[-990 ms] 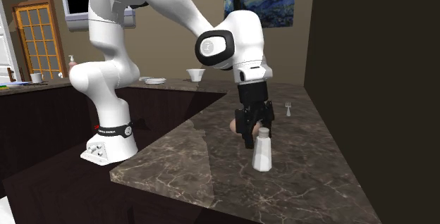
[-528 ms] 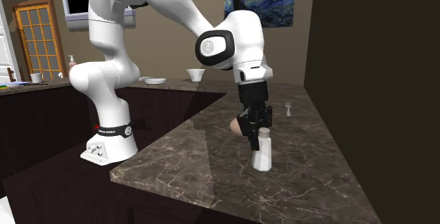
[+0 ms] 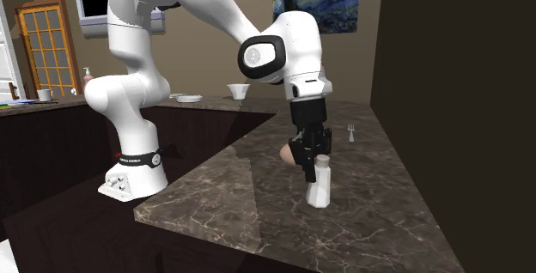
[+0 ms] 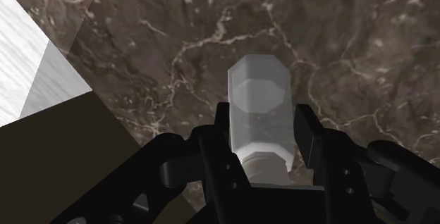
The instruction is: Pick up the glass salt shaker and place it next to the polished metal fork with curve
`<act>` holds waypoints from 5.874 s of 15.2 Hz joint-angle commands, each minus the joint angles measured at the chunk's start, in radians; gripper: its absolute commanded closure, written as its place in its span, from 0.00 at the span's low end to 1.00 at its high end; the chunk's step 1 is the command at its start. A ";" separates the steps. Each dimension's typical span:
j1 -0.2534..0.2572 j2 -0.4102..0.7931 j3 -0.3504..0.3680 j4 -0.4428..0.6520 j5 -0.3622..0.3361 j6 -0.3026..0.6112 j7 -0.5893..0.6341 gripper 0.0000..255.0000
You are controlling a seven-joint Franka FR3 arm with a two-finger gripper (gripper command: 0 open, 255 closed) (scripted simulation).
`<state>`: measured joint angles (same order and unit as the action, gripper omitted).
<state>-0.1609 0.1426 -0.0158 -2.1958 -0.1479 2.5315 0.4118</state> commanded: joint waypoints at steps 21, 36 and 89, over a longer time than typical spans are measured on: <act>0.002 -0.142 0.006 0.131 0.033 -0.273 -0.041 1.00; 0.025 -0.201 0.032 0.229 0.036 -0.434 -0.008 1.00; 0.444 0.142 0.433 0.428 -0.218 -0.466 0.914 1.00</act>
<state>0.2828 0.2812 0.4175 -1.7608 -0.3625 2.0552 1.3216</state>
